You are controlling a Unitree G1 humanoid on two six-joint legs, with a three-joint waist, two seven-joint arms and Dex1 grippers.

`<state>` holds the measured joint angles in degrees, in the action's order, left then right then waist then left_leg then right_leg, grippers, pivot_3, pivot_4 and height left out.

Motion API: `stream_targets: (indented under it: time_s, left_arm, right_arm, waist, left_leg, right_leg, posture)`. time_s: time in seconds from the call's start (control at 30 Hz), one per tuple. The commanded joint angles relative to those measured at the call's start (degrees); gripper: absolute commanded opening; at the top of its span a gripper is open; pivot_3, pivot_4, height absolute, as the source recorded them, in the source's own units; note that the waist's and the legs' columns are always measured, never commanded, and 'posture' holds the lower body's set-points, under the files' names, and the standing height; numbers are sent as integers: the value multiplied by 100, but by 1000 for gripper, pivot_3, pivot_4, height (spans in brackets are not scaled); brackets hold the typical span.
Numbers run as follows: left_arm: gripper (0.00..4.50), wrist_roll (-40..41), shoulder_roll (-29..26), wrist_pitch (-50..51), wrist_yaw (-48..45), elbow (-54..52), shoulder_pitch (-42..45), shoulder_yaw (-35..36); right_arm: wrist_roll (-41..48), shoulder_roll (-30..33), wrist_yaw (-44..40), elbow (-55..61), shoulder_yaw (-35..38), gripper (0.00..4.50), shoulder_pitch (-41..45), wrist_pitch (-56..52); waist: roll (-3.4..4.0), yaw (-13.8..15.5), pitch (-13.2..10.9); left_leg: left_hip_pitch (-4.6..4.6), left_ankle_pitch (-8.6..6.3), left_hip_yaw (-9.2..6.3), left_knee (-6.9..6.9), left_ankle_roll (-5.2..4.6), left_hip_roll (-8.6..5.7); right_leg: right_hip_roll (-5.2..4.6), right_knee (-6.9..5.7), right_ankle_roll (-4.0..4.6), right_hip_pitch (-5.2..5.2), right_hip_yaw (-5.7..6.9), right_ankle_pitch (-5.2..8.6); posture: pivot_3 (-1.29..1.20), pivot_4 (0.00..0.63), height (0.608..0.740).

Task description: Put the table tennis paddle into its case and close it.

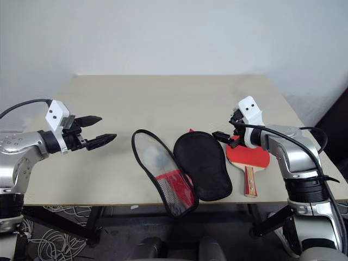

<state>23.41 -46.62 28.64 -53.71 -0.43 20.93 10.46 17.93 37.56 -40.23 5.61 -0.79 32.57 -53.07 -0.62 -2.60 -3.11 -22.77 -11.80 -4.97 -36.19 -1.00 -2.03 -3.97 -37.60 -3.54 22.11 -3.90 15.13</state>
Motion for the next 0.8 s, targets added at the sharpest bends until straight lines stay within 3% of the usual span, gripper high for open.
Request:
stream_targets:
  time_s: [0.03,0.33,0.8]
  left_arm:
    - [4440,146,-34,14,15,-126,48,218]
    - [4440,227,-74,99,64,-23,-4,378]
    - [4440,-3,39,-291,-232,1000,814,-31]
  right_arm:
    - [43,99,171,307,286,4500,-89,-105]
    - [92,38,344,296,376,4500,-45,-304]
    - [271,-151,1434,2230,1129,4500,-1399,-1891]
  waist:
    - [-1,-1,0]
    - [0,-7,0]
    - [-6,-4,0]
  left_leg:
    - [0,0,0,-1,0,0]
    - [2,0,6,0,0,-2]
    - [0,1,2,-3,-2,-8]
  right_leg:
    - [0,0,0,-1,0,0]
    - [5,-2,0,-3,-3,0]
    - [2,-1,-1,-9,2,1]
  posture:
    - [0,0,734]
    - [0,0,734]
    - [0,0,734]
